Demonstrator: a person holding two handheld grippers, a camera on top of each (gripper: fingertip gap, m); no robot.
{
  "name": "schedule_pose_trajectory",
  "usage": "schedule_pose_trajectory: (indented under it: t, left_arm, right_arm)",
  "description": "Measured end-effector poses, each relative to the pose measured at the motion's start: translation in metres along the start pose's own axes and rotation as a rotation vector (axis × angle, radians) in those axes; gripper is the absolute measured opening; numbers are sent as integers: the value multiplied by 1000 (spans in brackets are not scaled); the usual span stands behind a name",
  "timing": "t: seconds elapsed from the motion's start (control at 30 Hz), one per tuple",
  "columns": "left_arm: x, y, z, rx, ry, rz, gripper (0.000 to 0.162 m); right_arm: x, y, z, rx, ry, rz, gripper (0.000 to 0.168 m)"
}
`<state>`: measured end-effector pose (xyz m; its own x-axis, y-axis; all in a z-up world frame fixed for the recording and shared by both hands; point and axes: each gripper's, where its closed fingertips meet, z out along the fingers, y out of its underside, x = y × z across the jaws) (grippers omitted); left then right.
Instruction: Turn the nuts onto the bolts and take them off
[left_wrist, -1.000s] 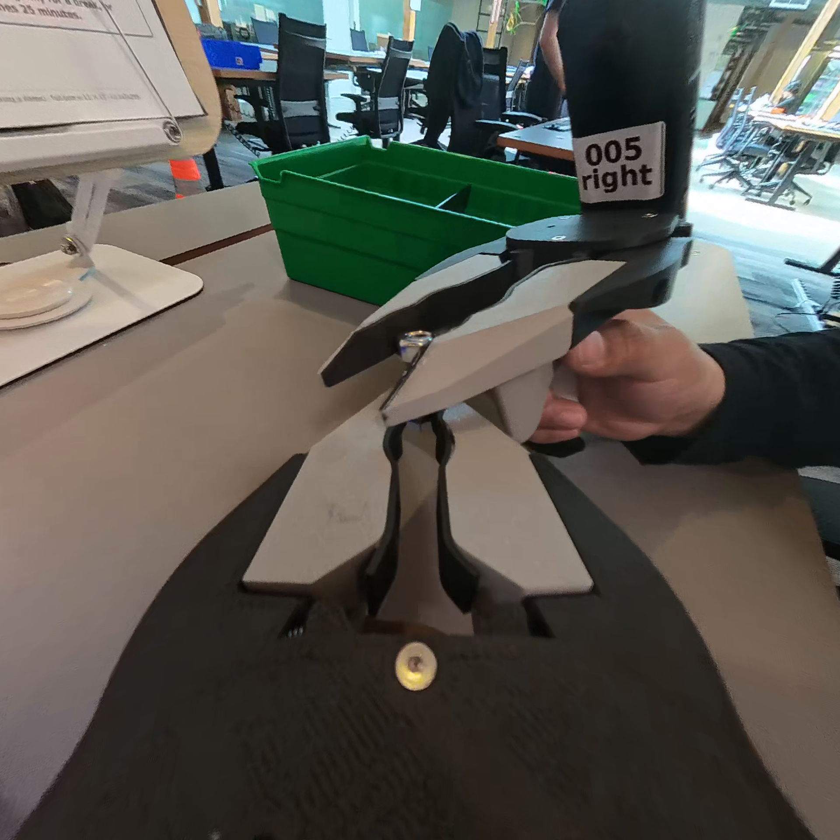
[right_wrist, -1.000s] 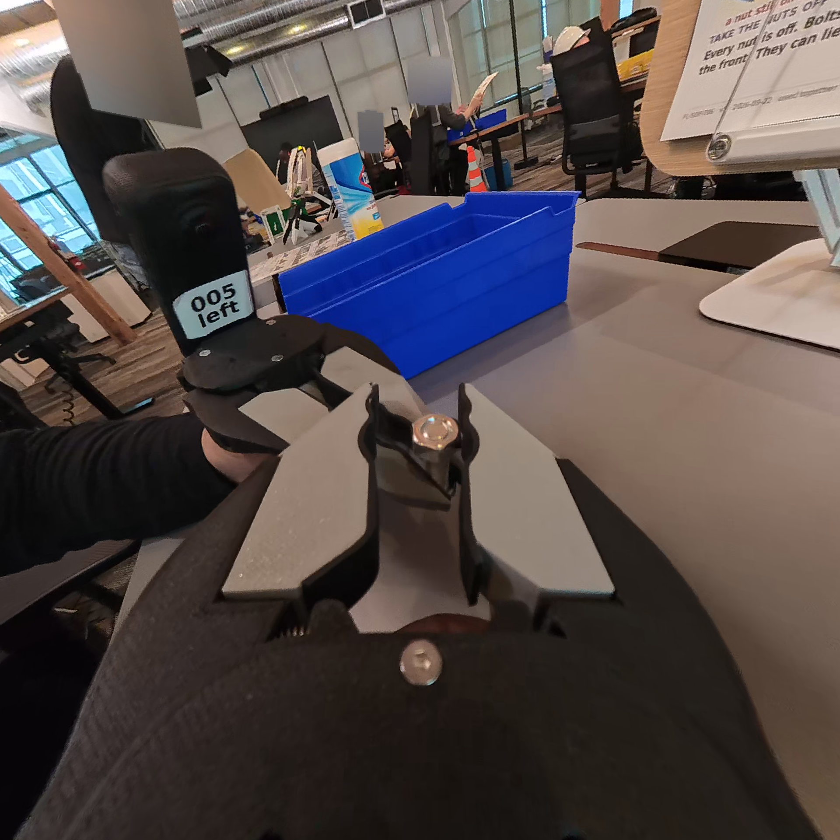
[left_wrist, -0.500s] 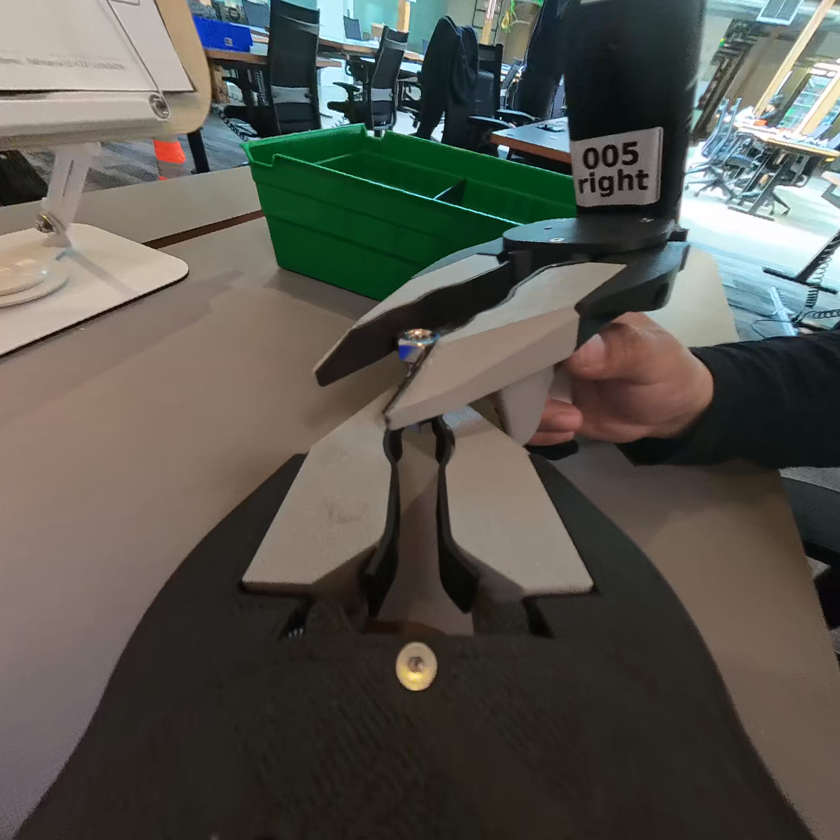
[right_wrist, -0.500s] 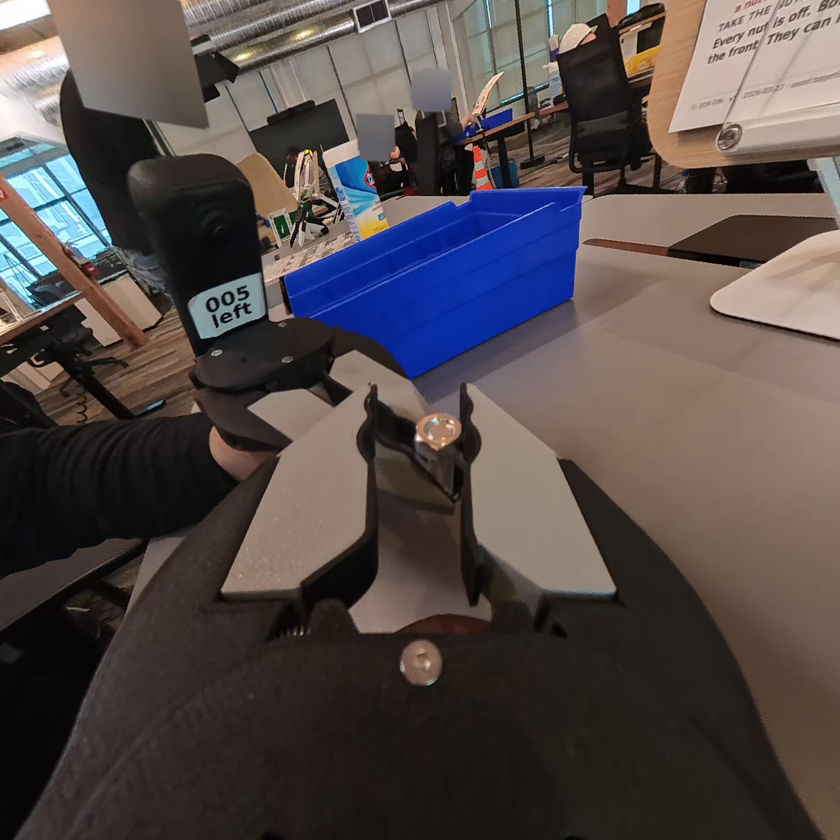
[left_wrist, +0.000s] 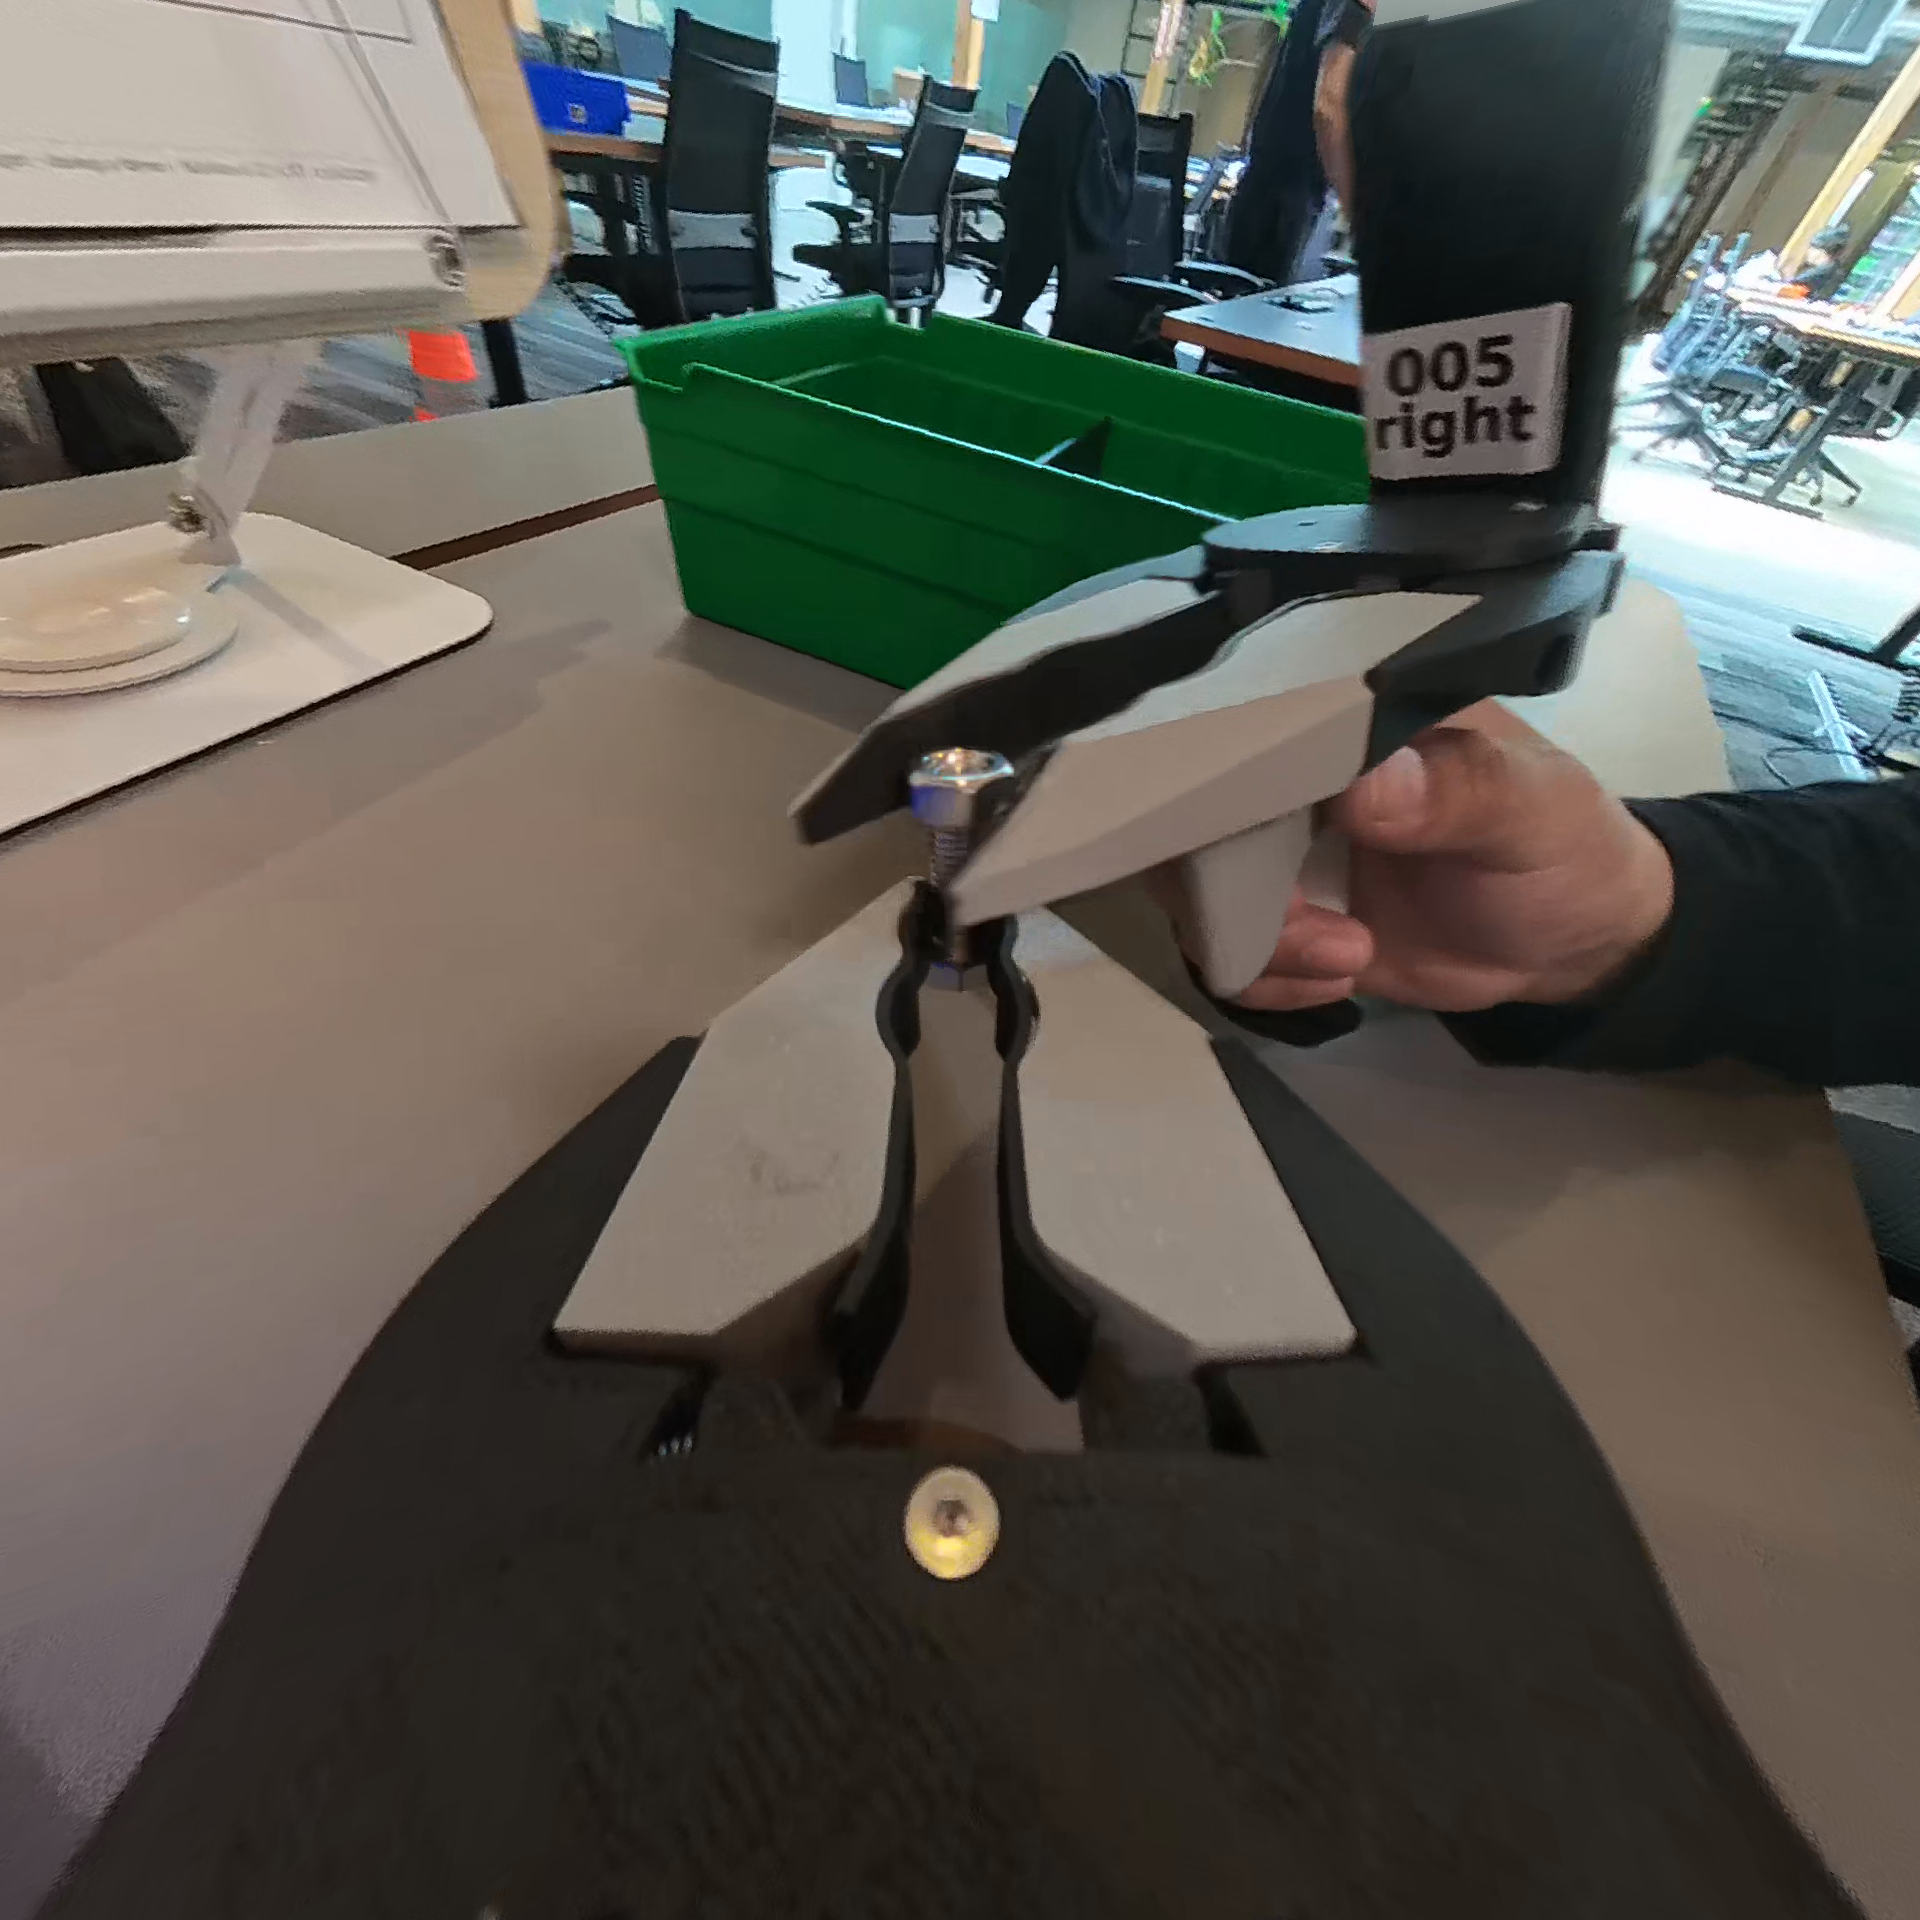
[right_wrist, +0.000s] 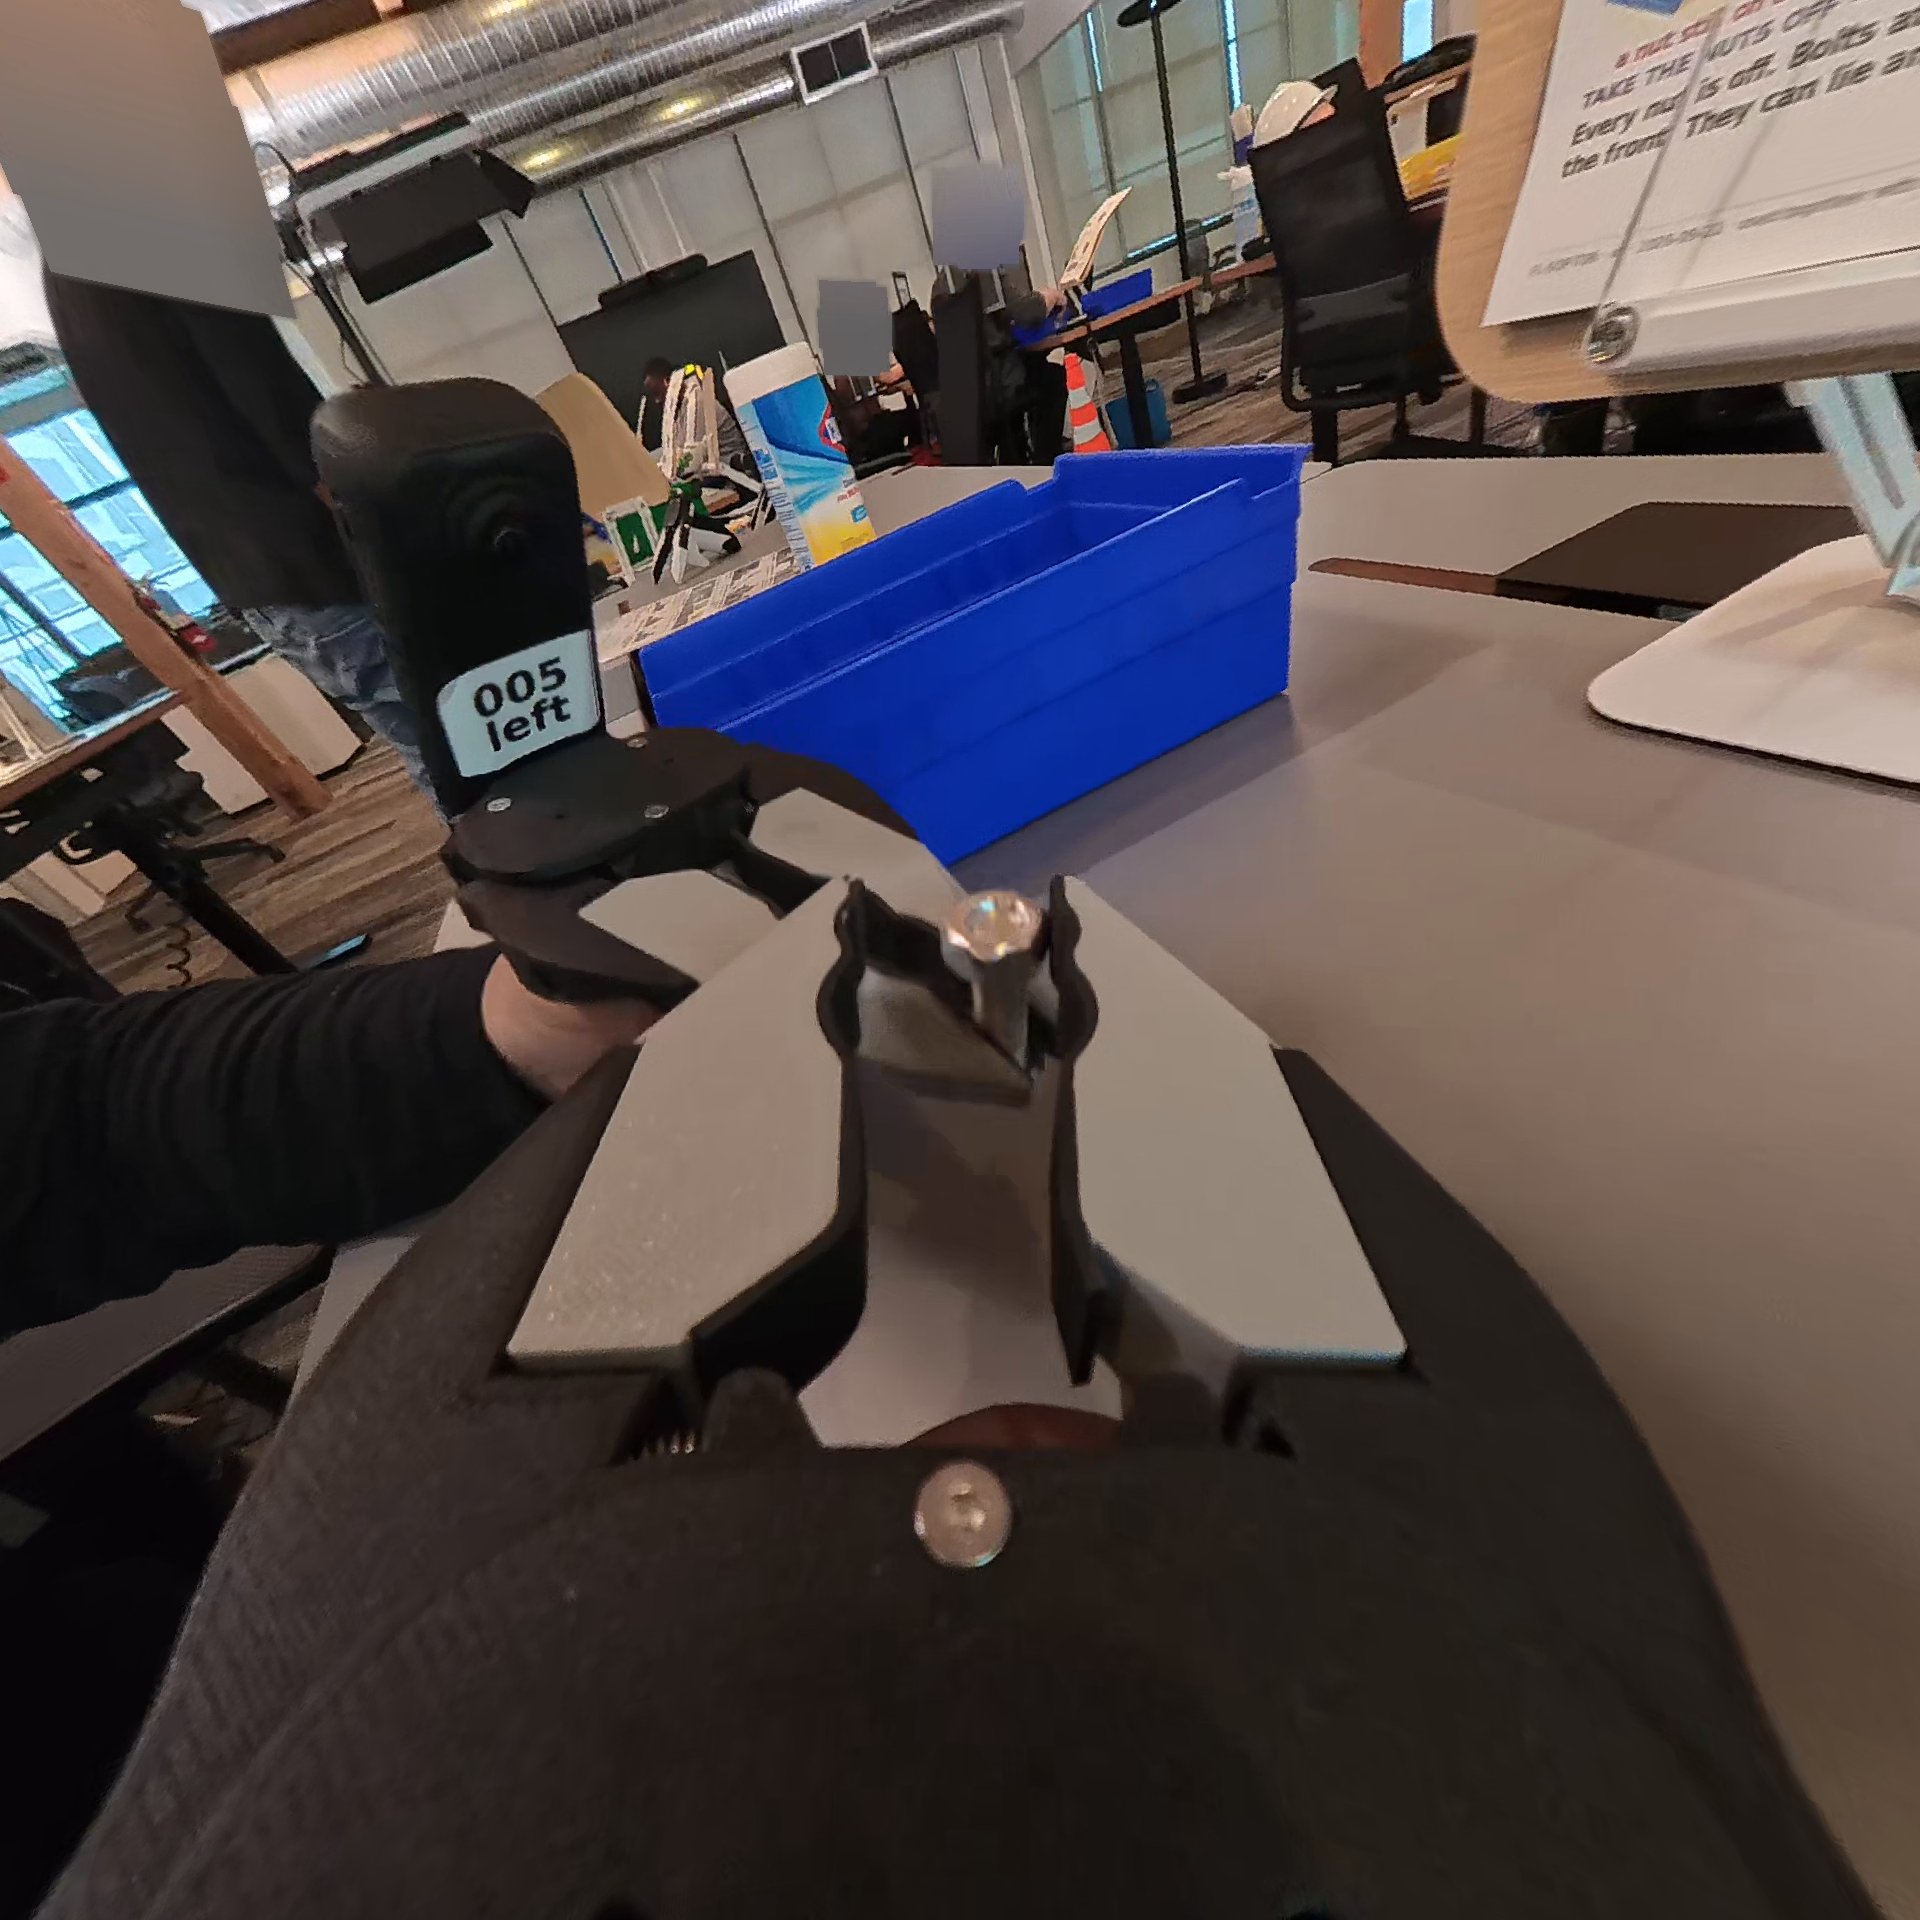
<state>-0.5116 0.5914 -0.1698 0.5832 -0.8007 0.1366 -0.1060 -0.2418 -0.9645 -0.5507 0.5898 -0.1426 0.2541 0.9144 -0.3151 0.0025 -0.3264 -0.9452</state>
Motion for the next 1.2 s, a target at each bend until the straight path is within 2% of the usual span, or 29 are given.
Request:
schedule_pose_trajectory:
  t: [0.13,0.47,0.87,1.2]
  left_arm:
    - [8,0,3,-10,11,37,7]
    - [-18,-8,-11,38,-60,-22,6]
    - [2,-1,1,7,-7,24,7]
    - [-21,-8,-11,47,-77,-16,6]
  right_arm:
    - [-2,3,5,-16,-7,8,34]
    - [8,-8,-10,30,14,19,32]
    - [-2,-1,1,4,-6,6,31]
    - [11,-10,-12,41,21,30,31]
